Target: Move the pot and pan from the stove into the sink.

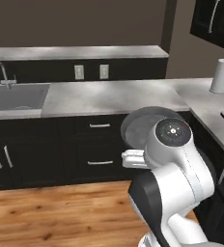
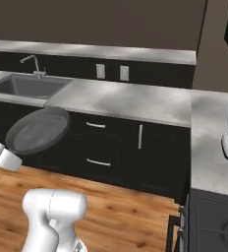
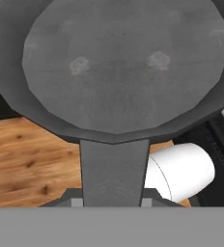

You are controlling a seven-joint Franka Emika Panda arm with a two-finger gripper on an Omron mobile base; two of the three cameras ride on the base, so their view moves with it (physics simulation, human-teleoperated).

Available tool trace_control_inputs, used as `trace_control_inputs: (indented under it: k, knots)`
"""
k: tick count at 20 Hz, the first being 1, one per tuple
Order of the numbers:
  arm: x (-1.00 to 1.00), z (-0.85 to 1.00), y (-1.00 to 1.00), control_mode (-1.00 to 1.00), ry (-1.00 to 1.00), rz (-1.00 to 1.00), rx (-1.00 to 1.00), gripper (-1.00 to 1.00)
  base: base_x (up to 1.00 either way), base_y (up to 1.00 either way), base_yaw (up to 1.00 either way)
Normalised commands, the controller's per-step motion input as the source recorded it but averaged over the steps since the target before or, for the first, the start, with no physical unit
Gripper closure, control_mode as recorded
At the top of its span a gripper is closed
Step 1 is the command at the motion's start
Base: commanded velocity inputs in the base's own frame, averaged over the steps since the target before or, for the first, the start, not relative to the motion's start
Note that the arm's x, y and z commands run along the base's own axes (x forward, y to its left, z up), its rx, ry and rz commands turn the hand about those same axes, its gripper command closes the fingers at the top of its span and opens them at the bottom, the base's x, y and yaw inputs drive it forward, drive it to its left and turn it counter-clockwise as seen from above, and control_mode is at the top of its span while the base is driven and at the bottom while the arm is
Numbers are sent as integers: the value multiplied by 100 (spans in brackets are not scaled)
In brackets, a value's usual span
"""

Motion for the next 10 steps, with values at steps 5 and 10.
trace_control_inputs:
  k: [5,10]
  knots:
    - [0,0,0,100,0,0,0,100,87,18,0]
    - [0,0,0,100,0,0,0,100,88,19,0]
